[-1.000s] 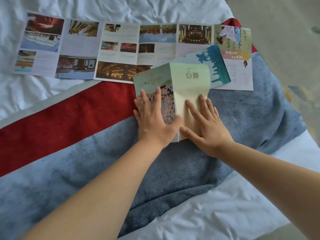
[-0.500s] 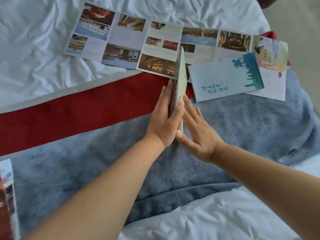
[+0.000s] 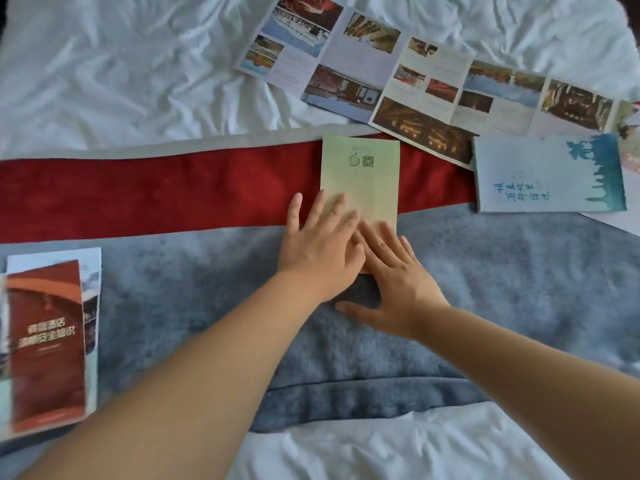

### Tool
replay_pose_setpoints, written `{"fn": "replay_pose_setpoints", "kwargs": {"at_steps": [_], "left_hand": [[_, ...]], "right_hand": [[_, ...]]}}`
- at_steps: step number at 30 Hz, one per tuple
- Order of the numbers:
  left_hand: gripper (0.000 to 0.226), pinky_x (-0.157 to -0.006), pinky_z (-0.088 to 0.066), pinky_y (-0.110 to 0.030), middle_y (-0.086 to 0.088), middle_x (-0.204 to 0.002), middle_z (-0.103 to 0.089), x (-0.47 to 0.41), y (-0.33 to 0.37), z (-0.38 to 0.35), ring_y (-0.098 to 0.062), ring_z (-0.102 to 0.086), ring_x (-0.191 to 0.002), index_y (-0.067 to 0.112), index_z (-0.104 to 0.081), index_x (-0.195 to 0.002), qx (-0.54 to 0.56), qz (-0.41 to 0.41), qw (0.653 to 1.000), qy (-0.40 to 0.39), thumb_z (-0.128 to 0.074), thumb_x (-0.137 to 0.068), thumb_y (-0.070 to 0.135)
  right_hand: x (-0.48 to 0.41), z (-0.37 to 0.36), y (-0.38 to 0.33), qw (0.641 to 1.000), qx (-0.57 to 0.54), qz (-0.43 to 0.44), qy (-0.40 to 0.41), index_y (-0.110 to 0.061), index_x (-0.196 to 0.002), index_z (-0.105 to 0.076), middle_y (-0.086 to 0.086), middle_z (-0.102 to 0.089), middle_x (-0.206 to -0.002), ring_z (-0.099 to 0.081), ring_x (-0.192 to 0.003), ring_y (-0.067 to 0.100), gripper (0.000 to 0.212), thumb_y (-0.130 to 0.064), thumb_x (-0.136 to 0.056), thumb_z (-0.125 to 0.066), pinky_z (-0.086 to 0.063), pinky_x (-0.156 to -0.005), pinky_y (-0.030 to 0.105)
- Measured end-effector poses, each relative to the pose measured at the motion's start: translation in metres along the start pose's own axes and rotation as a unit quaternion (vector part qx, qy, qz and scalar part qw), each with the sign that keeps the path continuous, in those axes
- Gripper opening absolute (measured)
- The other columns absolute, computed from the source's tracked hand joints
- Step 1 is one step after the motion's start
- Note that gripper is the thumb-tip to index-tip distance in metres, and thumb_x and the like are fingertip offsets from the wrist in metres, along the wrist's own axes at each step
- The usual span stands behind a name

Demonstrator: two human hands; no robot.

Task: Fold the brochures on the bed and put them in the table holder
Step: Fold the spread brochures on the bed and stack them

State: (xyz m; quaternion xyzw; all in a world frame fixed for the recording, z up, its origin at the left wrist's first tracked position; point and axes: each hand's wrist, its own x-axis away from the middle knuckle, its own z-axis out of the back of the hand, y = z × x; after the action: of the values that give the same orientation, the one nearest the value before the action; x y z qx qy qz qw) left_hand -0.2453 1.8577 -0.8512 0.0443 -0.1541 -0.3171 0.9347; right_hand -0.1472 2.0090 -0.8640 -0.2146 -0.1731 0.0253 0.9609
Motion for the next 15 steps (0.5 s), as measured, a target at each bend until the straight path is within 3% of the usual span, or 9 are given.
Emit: {"fn": "replay_pose_setpoints", "kwargs": {"at_steps": [3, 8, 11, 15], "left_hand": [[0.068, -0.121, 0.011, -0.062, 0.002, -0.172, -0.001, 0.004, -0.010, -0.007, -0.029, 0.004, -0.158, 0.035, -0.019, -0.160, -0.029, 0.003, 0.999, 0.016, -0.013, -0.099, 0.063], [0.070, -0.121, 0.009, -0.062, 0.000, -0.172, 0.003, 0.008, -0.027, -0.010, -0.031, 0.004, -0.158, 0.042, -0.010, -0.159, -0.051, 0.029, 0.998, 0.016, -0.007, -0.095, 0.070], [0.067, -0.121, 0.008, -0.061, 0.002, -0.172, 0.005, 0.017, -0.053, -0.013, -0.028, 0.005, -0.158, 0.047, 0.000, -0.158, -0.070, 0.024, 0.997, 0.001, -0.006, -0.095, 0.069], [0.067, -0.124, 0.005, -0.056, 0.006, -0.171, 0.007, 0.047, -0.089, -0.019, -0.022, 0.009, -0.158, 0.044, 0.004, -0.159, -0.049, 0.039, 0.998, 0.001, -0.005, -0.096, 0.067]], "right_hand": [[0.004, -0.010, -0.014, 0.999, 0.028, 0.040, 0.016, -0.029, -0.165, -0.009, -0.007, -0.004, -0.173, 0.011, -0.159, 0.025, 0.107, -0.083, -0.082, -0.048, -0.003, -0.129, 0.050], [0.011, -0.021, -0.028, 0.969, 0.096, 0.223, -0.046, -0.017, -0.159, -0.036, 0.005, -0.034, -0.166, -0.013, -0.158, 0.034, 0.096, -0.077, -0.087, -0.054, -0.012, -0.127, 0.054], [0.009, -0.014, -0.026, 0.933, 0.168, 0.313, -0.064, -0.014, -0.152, -0.048, 0.007, -0.032, -0.166, -0.019, -0.156, 0.038, 0.091, -0.077, -0.087, -0.054, -0.014, -0.127, 0.057], [-0.008, 0.010, -0.022, 0.915, 0.232, 0.325, -0.066, -0.015, -0.137, -0.059, 0.002, -0.036, -0.165, -0.023, -0.155, 0.039, 0.081, -0.079, -0.090, -0.045, -0.012, -0.125, 0.062]]}}
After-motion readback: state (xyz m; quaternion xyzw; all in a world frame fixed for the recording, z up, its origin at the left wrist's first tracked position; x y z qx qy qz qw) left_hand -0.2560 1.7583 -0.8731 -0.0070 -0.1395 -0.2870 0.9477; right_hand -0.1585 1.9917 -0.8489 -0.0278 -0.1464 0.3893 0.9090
